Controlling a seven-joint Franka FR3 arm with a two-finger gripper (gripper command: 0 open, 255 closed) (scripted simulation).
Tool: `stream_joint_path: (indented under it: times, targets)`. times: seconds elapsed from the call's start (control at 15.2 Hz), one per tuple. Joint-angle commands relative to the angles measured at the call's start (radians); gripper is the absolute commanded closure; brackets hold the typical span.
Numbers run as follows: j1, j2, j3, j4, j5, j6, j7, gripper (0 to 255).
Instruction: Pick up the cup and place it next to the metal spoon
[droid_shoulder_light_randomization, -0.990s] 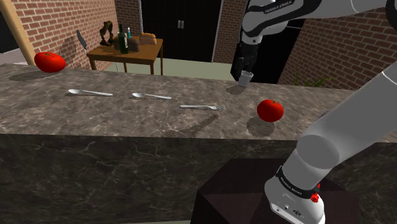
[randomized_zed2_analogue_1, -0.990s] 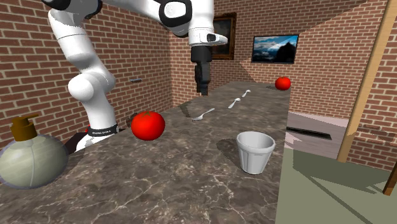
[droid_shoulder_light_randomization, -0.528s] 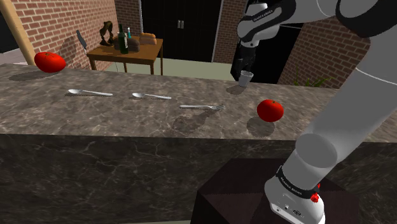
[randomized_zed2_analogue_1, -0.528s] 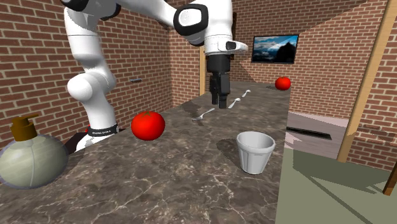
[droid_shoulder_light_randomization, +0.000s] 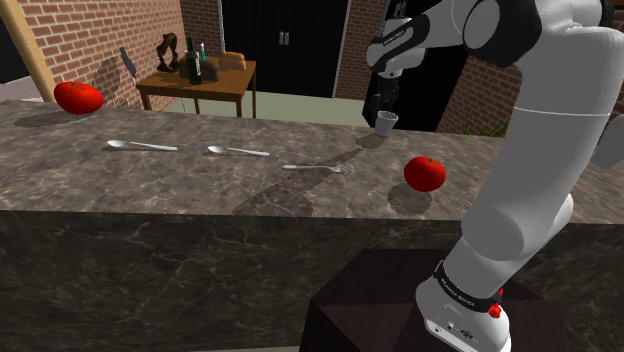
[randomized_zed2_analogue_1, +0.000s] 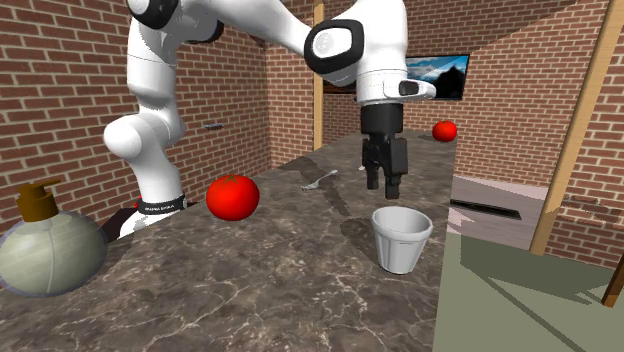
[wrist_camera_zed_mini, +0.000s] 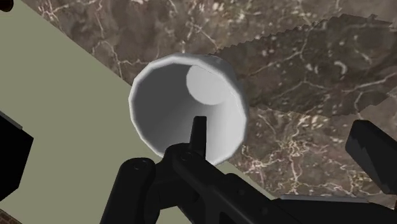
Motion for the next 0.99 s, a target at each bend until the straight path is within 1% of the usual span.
stream_joint_path:
  times: [0.0,0.46,0.92]
  targets:
    - [-0.020,0.051,-0.004,0.054,0.016,0.002,-0.022,0]
    - [-0.037,0.104,0.000,0.024,0.035,0.084,-0.033,0]
    - [-0.037,0.104,0.000,0.024,0.035,0.084,-0.033,0]
